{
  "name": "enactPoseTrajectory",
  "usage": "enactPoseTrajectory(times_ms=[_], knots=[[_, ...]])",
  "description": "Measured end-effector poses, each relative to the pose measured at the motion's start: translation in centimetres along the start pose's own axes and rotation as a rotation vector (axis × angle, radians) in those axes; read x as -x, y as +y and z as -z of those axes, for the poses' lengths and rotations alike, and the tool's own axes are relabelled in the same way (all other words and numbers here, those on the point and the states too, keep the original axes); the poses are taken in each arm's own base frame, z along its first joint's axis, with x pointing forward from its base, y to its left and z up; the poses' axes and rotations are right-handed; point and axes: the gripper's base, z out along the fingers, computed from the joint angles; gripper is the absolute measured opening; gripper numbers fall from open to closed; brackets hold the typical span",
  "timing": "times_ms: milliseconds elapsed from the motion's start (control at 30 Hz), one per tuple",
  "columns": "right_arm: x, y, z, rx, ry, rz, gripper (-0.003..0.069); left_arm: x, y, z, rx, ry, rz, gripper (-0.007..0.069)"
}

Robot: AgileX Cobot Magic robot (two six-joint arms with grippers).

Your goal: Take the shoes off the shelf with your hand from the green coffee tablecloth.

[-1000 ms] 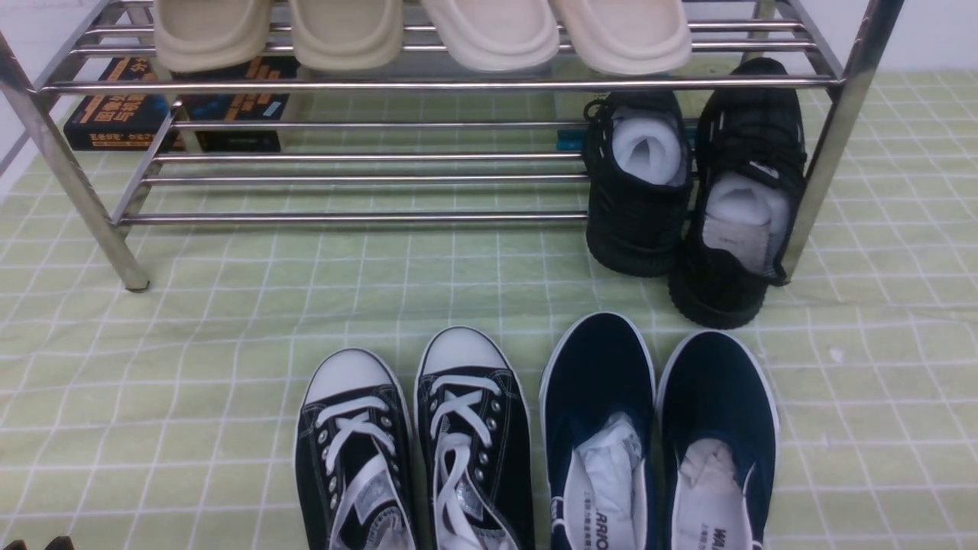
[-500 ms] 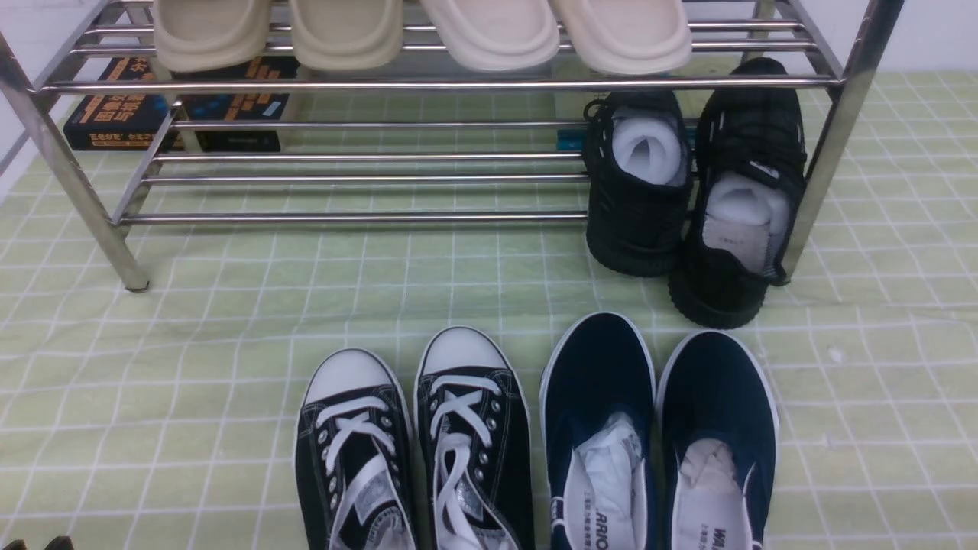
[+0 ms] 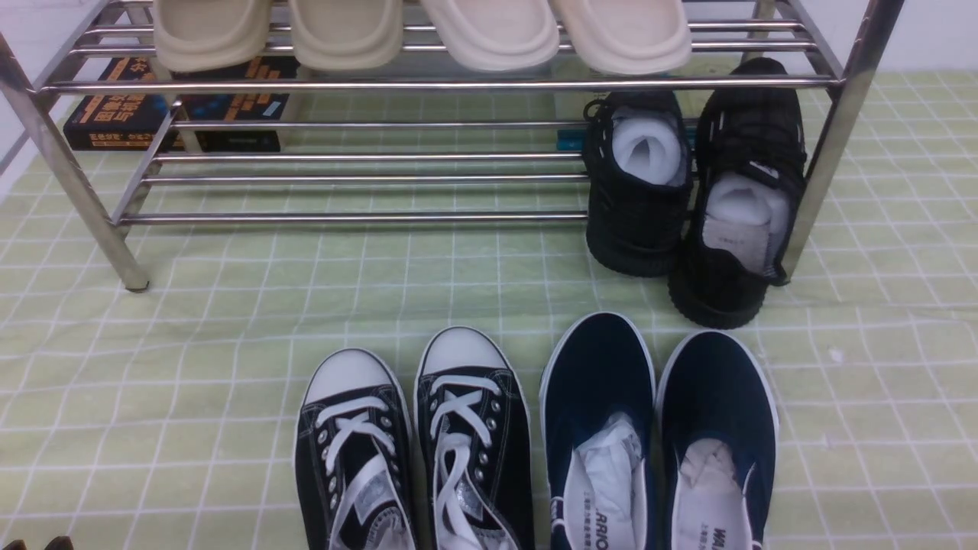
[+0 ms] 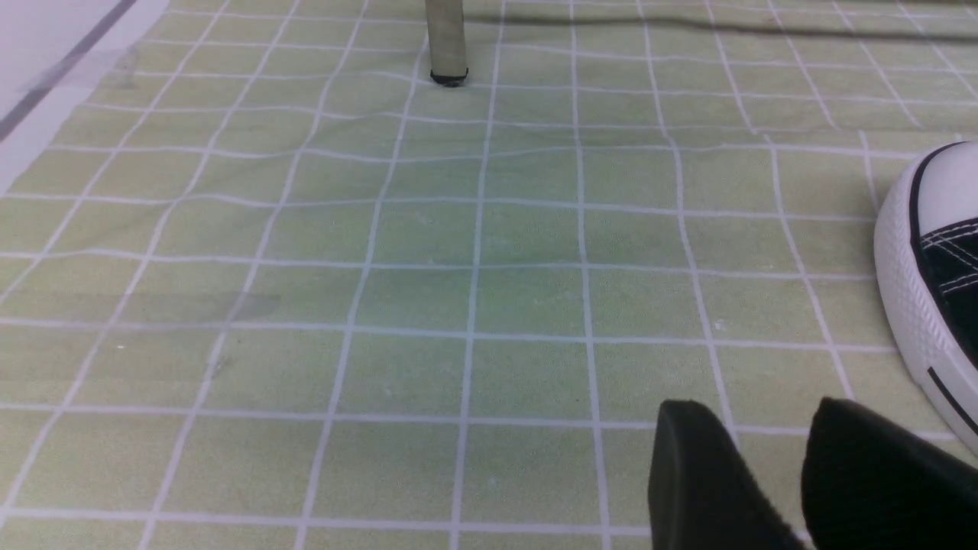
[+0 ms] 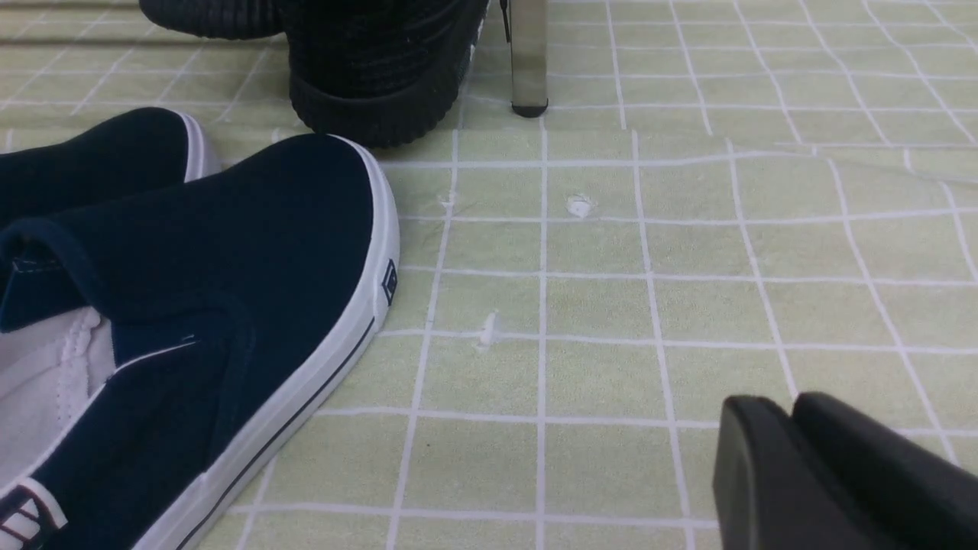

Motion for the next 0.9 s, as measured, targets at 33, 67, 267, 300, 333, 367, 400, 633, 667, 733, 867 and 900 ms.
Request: enactPoseTrajectory(times_ms=[33, 67, 267, 300, 333, 367, 400, 633, 667, 733, 867, 900], knots=[[0.00, 0.00, 0.00, 0.000, 0.000, 0.000, 0.0080, 0.00, 0.00, 0.00, 0.000, 0.000, 0.000, 0.0239], [0.00, 0.00, 0.00, 0.000, 0.000, 0.000, 0.0081, 0.00, 0.00, 0.00, 0.000, 0.000, 0.000, 0.0239], [0.00, 0.00, 0.00, 0.000, 0.000, 0.000, 0.0090, 0.00, 0.00, 0.00, 0.000, 0.000, 0.000, 0.0239], [0.00, 0.00, 0.00, 0.000, 0.000, 0.000, 0.0091, 0.00, 0.00, 0.00, 0.000, 0.000, 0.000, 0.0239], [0.00, 0.00, 0.00, 0.000, 0.000, 0.000, 0.0092, 0.00, 0.00, 0.00, 0.000, 0.000, 0.000, 0.0239], [0.00, 0.00, 0.00, 0.000, 0.000, 0.000, 0.0095, 0.00, 0.00, 0.00, 0.000, 0.000, 0.000, 0.0239], [0.00, 0.00, 0.00, 0.000, 0.000, 0.000, 0.0095, 0.00, 0.00, 0.00, 0.000, 0.000, 0.000, 0.0239], [0.00, 0.00, 0.00, 0.000, 0.000, 0.000, 0.0102, 0.00, 0.00, 0.00, 0.000, 0.000, 0.000, 0.0239], [0.00, 0.00, 0.00, 0.000, 0.000, 0.000, 0.0102, 0.00, 0.00, 0.00, 0.000, 0.000, 0.000, 0.0239], [0.00, 0.00, 0.00, 0.000, 0.000, 0.000, 0.0102, 0.00, 0.00, 0.00, 0.000, 0.000, 0.000, 0.0239], [0.00, 0.00, 0.00, 0.000, 0.000, 0.000, 0.0108, 0.00, 0.00, 0.00, 0.000, 0.000, 0.000, 0.0239], [0.00, 0.00, 0.00, 0.000, 0.000, 0.000, 0.0109, 0.00, 0.00, 0.00, 0.000, 0.000, 0.000, 0.0239]])
